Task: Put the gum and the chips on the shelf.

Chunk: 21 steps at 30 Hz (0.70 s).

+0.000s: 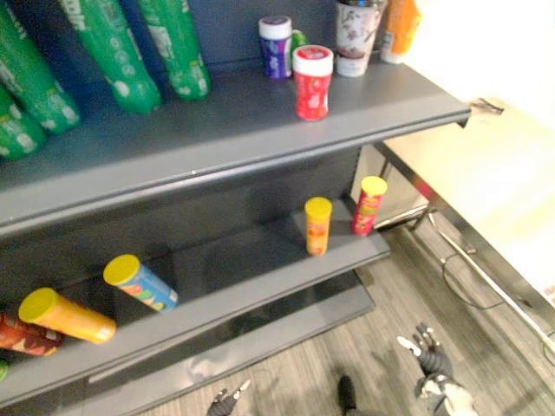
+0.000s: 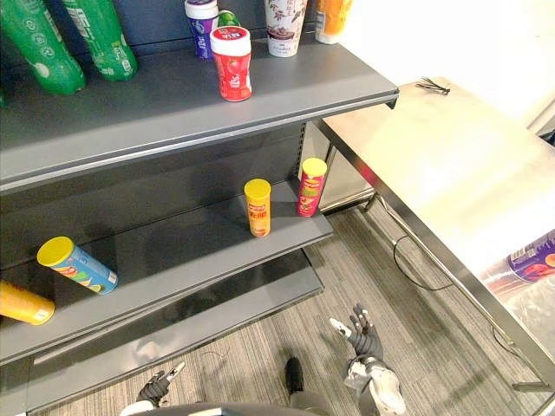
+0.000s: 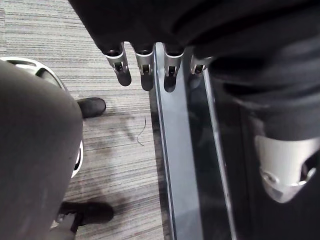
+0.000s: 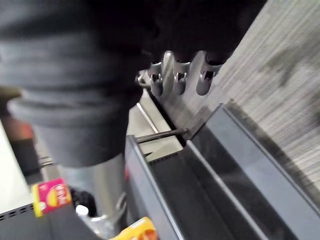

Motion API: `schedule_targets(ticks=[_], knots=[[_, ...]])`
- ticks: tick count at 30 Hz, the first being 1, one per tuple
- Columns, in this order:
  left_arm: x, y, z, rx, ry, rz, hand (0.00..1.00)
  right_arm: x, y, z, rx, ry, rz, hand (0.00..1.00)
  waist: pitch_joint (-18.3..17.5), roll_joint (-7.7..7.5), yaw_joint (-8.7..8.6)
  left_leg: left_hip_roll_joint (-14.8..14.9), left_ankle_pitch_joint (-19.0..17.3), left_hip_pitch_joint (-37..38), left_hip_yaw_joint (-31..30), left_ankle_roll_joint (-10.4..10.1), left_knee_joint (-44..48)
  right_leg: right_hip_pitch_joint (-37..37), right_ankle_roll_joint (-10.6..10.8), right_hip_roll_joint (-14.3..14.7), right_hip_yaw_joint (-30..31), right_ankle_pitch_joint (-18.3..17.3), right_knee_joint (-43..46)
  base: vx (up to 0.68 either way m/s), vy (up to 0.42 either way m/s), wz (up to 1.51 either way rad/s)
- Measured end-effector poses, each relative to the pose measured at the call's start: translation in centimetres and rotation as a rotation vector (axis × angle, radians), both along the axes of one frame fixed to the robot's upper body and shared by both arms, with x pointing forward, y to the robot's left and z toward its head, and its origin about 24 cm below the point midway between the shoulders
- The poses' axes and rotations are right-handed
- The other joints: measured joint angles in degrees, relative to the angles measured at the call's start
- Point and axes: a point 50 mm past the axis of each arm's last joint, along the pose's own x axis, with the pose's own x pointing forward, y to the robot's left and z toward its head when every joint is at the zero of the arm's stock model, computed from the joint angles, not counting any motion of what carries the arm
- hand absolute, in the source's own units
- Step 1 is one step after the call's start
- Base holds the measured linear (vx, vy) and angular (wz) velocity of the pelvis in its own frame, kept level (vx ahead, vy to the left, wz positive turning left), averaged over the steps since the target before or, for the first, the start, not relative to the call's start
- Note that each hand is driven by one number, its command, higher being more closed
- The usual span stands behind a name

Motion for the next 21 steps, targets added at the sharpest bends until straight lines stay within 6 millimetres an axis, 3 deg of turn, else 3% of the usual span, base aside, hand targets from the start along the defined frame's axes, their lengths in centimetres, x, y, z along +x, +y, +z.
schedule_targets(ticks=[4, 11, 13, 15, 17, 19, 20, 21], knots=[[0.4, -0.5, 0.0, 0.001, -0.014, 0.001, 0.00, -1.6, 0.5, -2.4, 0.032, 0.143, -0.013, 0.00, 0.6, 0.57, 0.35, 0.0, -0.3, 0.7, 0.0, -0.2, 0.0, 0.7, 0.0, 0.0, 0.0, -0.2, 0.0, 0.00, 0.000, 0.00], [0.6, -0.9, 0.0, -0.004, -0.019, -0.016, 0.00, -3.9, -0.3, -4.1, 0.025, 0.280, -0.080, 0.00, 1.2, 0.73, 1.23, -0.1, -0.5, 0.9, 0.2, -0.1, 0.0, 0.8, -0.2, -0.1, 0.1, -0.9, 0.0, 0.00, -0.002, 0.00], [1.7, -0.7, 0.3, -0.009, -0.057, 0.007, 0.00, -3.6, -0.7, -4.4, 0.052, 0.295, -0.137, 0.00, 4.1, 0.29, 1.34, 1.2, -4.5, -1.6, 0.1, 0.6, 8.4, -0.3, 0.5, -0.3, 1.1, -2.2, 3.7, 0.01, 0.006, -0.15], [2.8, -0.9, 0.6, -0.009, -0.082, -0.007, 0.00, -3.2, -1.7, -4.2, 0.044, 0.278, -0.176, 0.00, 6.2, 1.15, 1.00, 3.1, -9.2, -5.6, -0.2, 1.3, 17.4, -3.1, 0.9, -0.2, 1.8, -3.9, 8.7, -0.05, 0.040, -0.20], [3.4, -0.9, 0.8, -0.019, -0.104, 0.017, 0.00, -3.4, -2.5, -4.1, 0.053, 0.272, -0.244, 0.00, 7.1, 0.91, 0.17, 3.2, -11.2, -7.5, 0.7, 2.0, 20.9, -5.0, 1.5, -0.5, 3.3, -3.6, 10.1, -0.07, 0.089, -0.30], [4.0, -0.6, 1.0, -0.009, -0.126, 0.027, 0.00, -3.7, -2.5, -4.1, 0.065, 0.264, -0.306, 0.00, 7.6, 0.09, -0.31, 2.7, -13.5, -8.7, 4.3, 3.0, 23.7, -6.4, 4.2, -1.2, 6.8, -1.3, 8.1, -0.10, 0.153, -0.81], [4.4, -0.3, 1.3, 0.000, -0.148, 0.036, 0.00, -3.6, -2.3, -4.1, 0.070, 0.260, -0.321, 0.00, 7.9, -1.01, -0.21, 2.9, -15.2, -9.5, 8.1, 4.0, 26.3, -7.5, 6.4, -1.5, 9.3, 0.2, 5.0, -0.13, 0.169, -1.12], [4.5, 0.1, 1.4, 0.010, -0.161, 0.041, 0.00, -3.4, -2.1, -4.1, 0.073, 0.252, -0.324, 0.00, 7.8, -1.93, -0.15, 2.9, -15.7, -9.5, 10.5, 4.6, 26.7, -7.5, 7.3, -2.5, 9.4, -0.4, 2.6, -0.18, 0.150, -1.49]])
